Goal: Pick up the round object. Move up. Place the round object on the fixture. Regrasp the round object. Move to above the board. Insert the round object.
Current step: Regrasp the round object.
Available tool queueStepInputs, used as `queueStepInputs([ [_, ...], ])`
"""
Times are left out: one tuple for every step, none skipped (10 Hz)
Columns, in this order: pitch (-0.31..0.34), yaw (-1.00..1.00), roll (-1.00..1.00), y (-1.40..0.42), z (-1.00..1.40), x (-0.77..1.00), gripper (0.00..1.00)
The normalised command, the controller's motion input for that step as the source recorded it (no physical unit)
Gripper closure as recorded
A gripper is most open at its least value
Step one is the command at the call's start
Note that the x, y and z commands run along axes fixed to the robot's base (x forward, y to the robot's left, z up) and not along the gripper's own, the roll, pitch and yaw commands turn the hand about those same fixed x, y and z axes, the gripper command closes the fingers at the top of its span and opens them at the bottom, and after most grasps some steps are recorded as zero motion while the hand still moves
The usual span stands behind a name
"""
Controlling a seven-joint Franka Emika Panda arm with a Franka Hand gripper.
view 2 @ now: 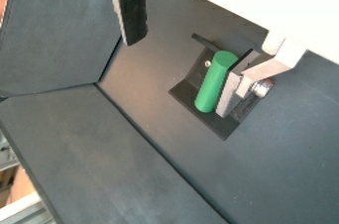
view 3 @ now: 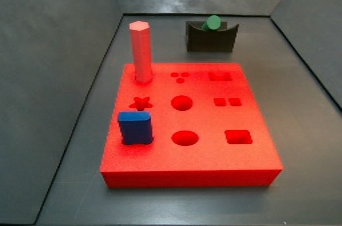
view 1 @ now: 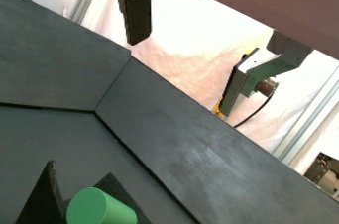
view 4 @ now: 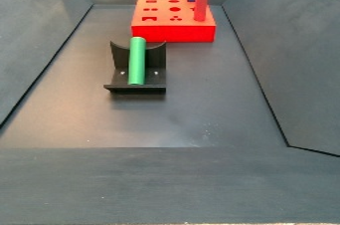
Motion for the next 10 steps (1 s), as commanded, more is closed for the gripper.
queueStepInputs([
  [0.194,0.15,0.15,0.08,-1.0,0.03,0.0],
  [0.162,0.15,0.13,0.07,-1.0,0.03,0.0],
  [0.116,0.18,0.12,0.07,-1.0,0.05,0.0],
  [0.06,0.19,0.1,0.06,-1.0,0.06,0.0],
  [0.018,0.19,0.1,0.06,-1.0,0.07,0.0],
  [-0.01,0.18,0.09,0.05,-1.0,0.08,0.0],
  [-0.062,0.15,0.09,0.05,-1.0,0.09,0.0],
  [-0.101,0.12,0.09,0.05,-1.0,0.1,0.0],
  [-0.116,0.08,0.09,0.04,-1.0,0.11,0.0],
  [-0.117,0.05,0.09,0.03,-1.0,0.12,0.0],
])
